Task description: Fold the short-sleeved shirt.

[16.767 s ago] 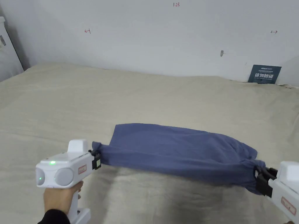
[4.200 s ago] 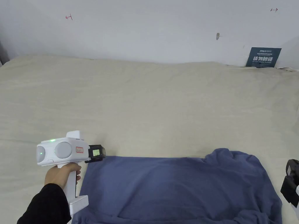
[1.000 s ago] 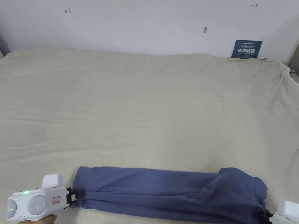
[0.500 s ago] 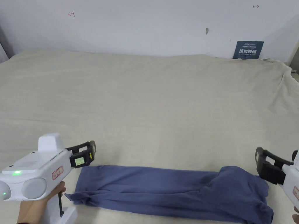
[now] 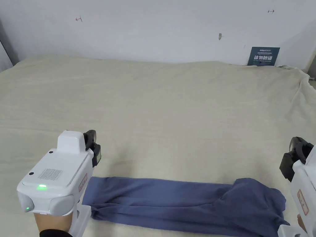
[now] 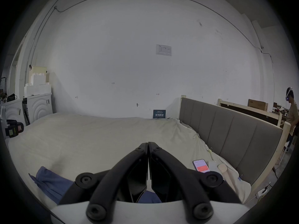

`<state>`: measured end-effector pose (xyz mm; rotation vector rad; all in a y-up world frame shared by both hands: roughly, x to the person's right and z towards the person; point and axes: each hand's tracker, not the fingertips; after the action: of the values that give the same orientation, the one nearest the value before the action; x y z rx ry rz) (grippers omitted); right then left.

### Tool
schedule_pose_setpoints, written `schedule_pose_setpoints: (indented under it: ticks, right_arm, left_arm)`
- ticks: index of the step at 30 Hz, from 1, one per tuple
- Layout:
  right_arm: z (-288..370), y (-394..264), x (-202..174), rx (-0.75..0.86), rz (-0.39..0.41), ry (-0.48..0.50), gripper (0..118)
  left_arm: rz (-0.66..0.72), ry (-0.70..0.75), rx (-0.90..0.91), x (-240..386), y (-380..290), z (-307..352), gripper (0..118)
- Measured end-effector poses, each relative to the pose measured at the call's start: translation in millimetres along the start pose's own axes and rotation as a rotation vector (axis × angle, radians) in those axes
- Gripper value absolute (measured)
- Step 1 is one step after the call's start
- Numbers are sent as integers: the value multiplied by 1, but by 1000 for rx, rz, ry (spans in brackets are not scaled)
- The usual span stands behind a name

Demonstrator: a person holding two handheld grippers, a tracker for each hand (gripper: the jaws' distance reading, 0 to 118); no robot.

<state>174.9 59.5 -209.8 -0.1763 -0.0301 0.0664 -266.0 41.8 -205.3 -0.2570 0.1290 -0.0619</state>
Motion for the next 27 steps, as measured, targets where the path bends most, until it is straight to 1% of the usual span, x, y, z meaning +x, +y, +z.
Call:
schedule_pose_setpoints:
  ticks: [3, 8, 12, 16, 18, 23, 24, 27]
  right_arm:
    - [-3, -1, 0, -12, 9, -5, 0]
    - [-5, -4, 1, -22, -3, 4, 0]
    - [-8, -5, 2, -35, -6, 8, 0]
    - [-13, -8, 2, -50, -5, 10, 0]
    - [-16, -9, 1, -60, -7, 11, 0]
    - [-23, -13, -7, -84, -1, 14, 0]
    - [-25, -14, -8, -90, 1, 14, 0]
    - [-30, -17, -12, -107, 7, 14, 0]
  left_arm:
    - [22, -27, -34, -1, -1, -3, 0]
    - [93, -57, -104, -17, -4, -15, 0]
    - [219, -151, -215, -44, -9, -29, 0]
    - [400, -273, -362, -83, -24, -51, 0]
    - [452, -282, -416, -99, -35, -60, 0]
    - [581, -375, -602, -131, -66, -85, 0]
    - [607, -395, -637, -135, -74, -88, 1]
    - [643, -381, -718, -144, -95, -99, 10]
